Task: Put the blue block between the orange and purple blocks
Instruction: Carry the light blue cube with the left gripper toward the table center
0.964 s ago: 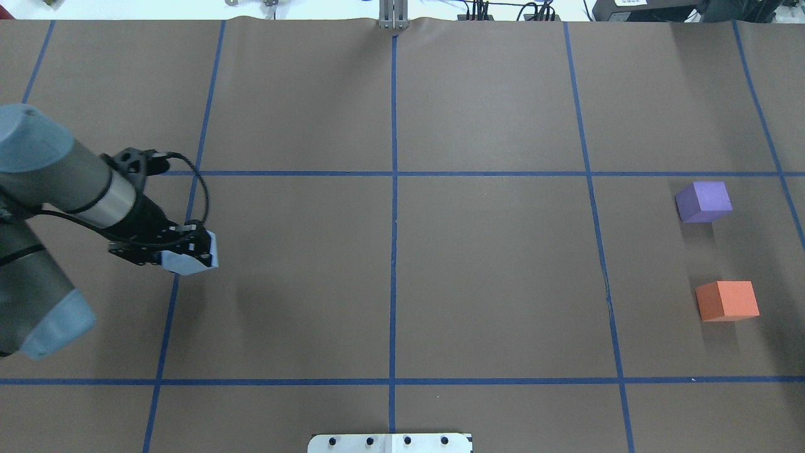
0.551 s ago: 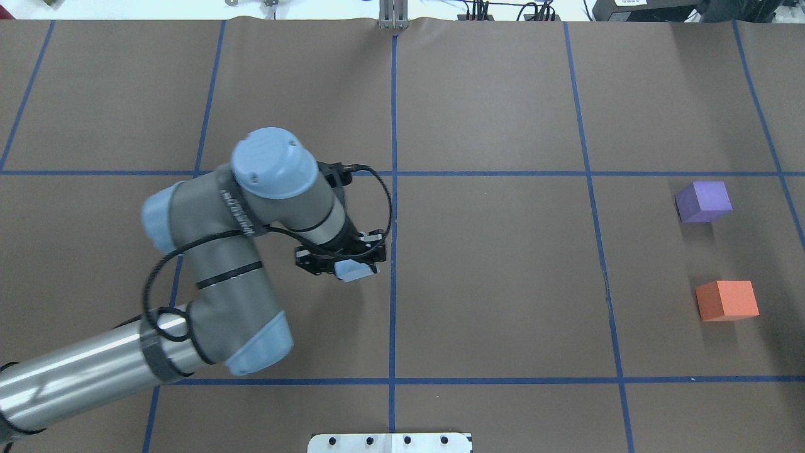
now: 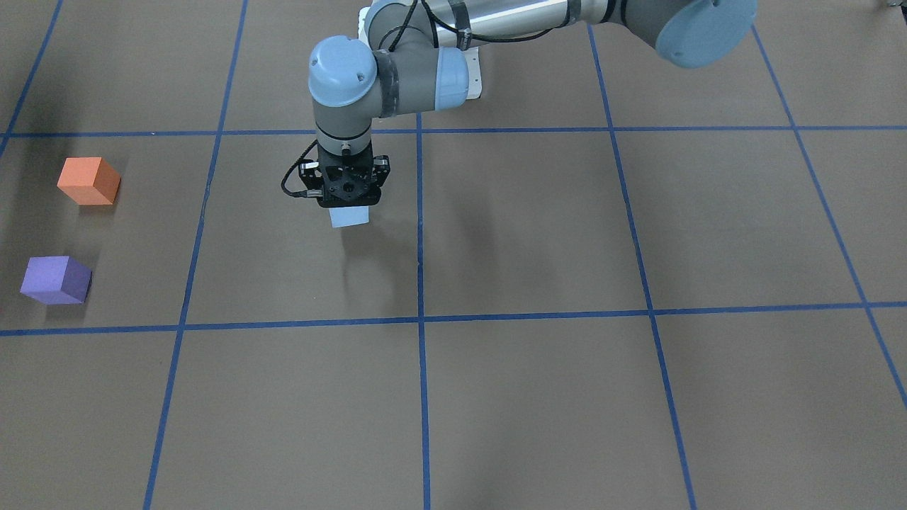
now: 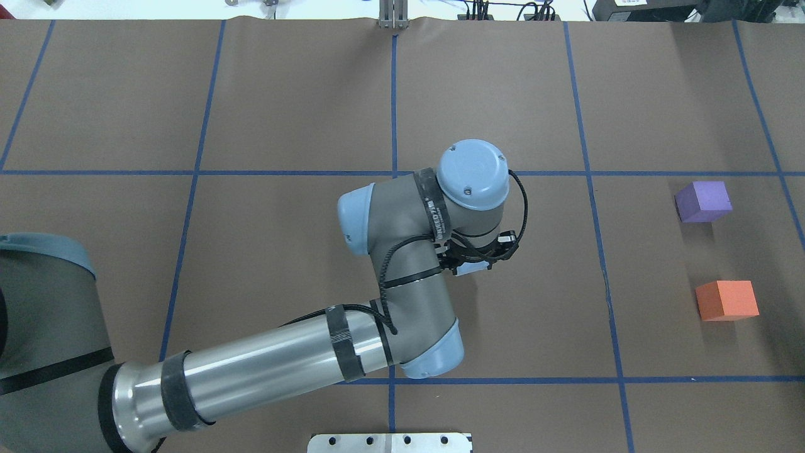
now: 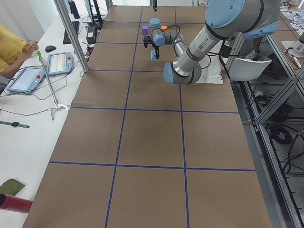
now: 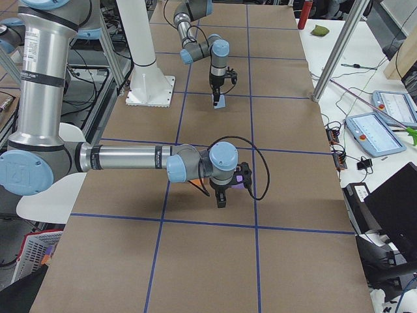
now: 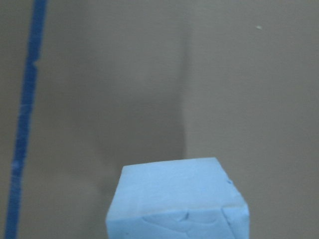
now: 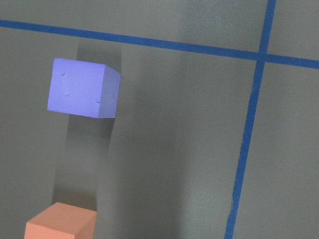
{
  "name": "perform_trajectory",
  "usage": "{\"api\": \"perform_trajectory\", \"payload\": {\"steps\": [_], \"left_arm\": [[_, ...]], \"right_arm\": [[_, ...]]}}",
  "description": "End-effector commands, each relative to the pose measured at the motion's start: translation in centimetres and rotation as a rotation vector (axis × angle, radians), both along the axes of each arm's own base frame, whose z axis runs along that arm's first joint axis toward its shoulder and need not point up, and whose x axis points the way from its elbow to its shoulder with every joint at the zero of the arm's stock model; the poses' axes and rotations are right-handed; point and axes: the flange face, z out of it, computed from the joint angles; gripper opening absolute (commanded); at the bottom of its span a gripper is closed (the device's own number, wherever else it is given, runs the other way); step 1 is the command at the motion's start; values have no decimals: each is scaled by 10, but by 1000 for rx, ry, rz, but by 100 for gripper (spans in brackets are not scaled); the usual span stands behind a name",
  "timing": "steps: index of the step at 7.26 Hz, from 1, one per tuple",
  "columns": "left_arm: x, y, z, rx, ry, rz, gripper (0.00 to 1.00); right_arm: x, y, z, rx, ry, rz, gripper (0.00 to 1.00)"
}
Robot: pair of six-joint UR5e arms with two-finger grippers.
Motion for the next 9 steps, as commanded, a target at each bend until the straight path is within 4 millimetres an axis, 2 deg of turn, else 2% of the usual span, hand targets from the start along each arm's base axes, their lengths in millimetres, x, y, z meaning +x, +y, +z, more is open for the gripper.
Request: {"api": "perform_trajectory", "payload": {"steps": [1, 2, 3, 4, 5, 6, 7, 8, 9], "left_arm": [[54, 9, -35, 54, -58, -29, 0], [70, 16, -44, 98, -55, -46, 0], [78, 13, -49, 102, -75, -37, 46], [81, 14, -49, 132, -83, -10, 85], [80, 14, -53, 133, -78, -11, 99], [73, 12, -60, 133, -65, -17, 100], [60, 9, -72, 124, -77, -20, 100], [18, 5, -105, 114, -99, -30, 100], [-24, -8, -110, 84, -83, -30, 100]], "right_arm": [[-16, -1, -7, 16, -9, -35, 100], [-27, -1, -18, 30, -26, -57, 100], [-34, 0, -27, 32, -30, -61, 100], [-50, 0, -42, 41, -36, -82, 100], [-62, 0, -55, 55, -45, -97, 100], [-72, 0, -68, 106, -67, -96, 100], [-95, 4, -76, 56, -82, -62, 100], [-125, 1, -97, 20, -117, -20, 100], [-152, -4, -119, -34, -148, 14, 100]]}}
